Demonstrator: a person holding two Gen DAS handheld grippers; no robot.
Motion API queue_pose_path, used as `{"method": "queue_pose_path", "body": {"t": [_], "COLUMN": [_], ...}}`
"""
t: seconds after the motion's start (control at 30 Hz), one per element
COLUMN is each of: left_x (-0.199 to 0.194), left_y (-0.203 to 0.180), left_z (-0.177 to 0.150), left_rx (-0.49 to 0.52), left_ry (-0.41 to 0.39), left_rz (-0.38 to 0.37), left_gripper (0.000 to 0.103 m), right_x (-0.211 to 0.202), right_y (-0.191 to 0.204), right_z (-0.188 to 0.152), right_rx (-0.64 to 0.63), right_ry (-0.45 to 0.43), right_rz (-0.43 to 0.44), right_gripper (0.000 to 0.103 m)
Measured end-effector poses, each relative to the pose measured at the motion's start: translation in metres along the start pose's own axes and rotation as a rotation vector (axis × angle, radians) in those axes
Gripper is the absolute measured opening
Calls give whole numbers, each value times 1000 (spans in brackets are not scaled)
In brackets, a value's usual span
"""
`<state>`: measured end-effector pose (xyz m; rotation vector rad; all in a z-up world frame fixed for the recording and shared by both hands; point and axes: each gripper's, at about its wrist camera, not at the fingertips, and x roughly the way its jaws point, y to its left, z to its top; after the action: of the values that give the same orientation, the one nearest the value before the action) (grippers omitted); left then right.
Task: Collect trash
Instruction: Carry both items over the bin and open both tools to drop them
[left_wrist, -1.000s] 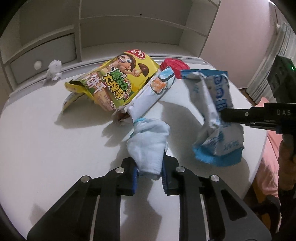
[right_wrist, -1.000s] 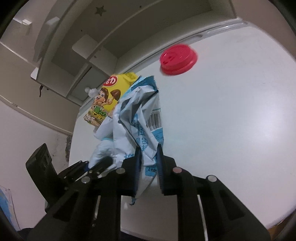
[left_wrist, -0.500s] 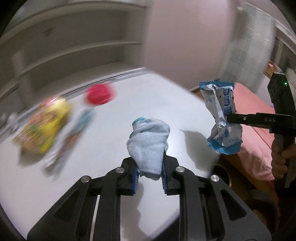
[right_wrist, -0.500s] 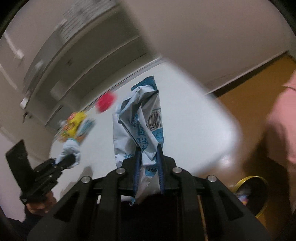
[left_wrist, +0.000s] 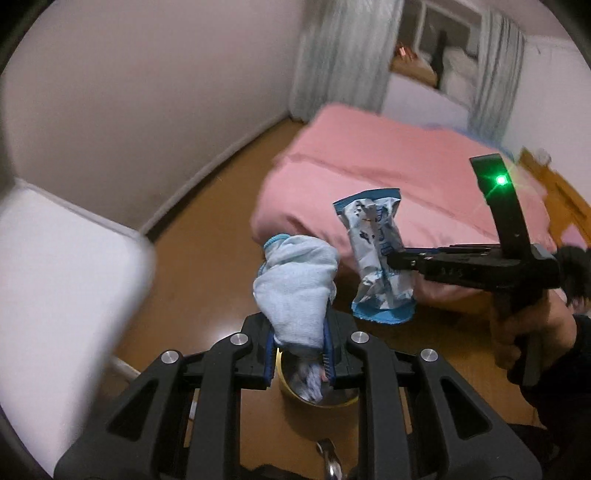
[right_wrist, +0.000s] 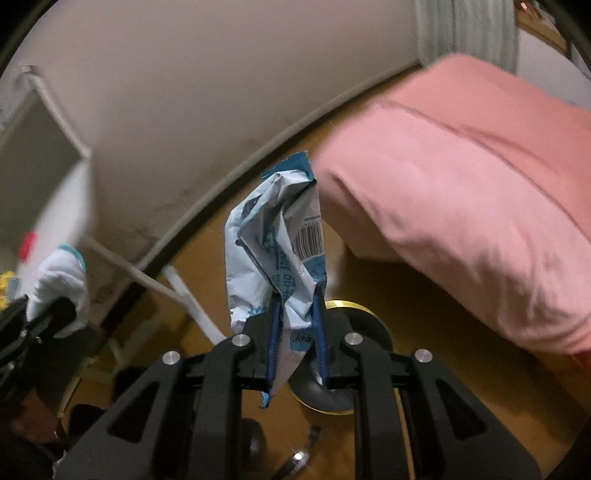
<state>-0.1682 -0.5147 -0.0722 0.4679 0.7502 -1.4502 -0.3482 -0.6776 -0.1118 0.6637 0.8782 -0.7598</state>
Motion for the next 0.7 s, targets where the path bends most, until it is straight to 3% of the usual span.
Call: {"method": "queue_pose_path", "body": {"t": [0.3,0.47,0.7], "left_x": [143,178,196], "left_y": [-7,-13,-18], "left_z": [-32,-52,-65], "left_rx": [0,-5,-11], "left_ry": [218,287,328], "left_rz": [-17,-4,0], "left_gripper": [19,19,19], "right_x": [118,144,149], "right_y": [-81,-92,-96], "right_z": [-68,-90,-97], "right_rx": [103,114,122], "right_ry": [263,336,347], "right_rz": [-56,-55,-39], "right_gripper": [17,17,17]}}
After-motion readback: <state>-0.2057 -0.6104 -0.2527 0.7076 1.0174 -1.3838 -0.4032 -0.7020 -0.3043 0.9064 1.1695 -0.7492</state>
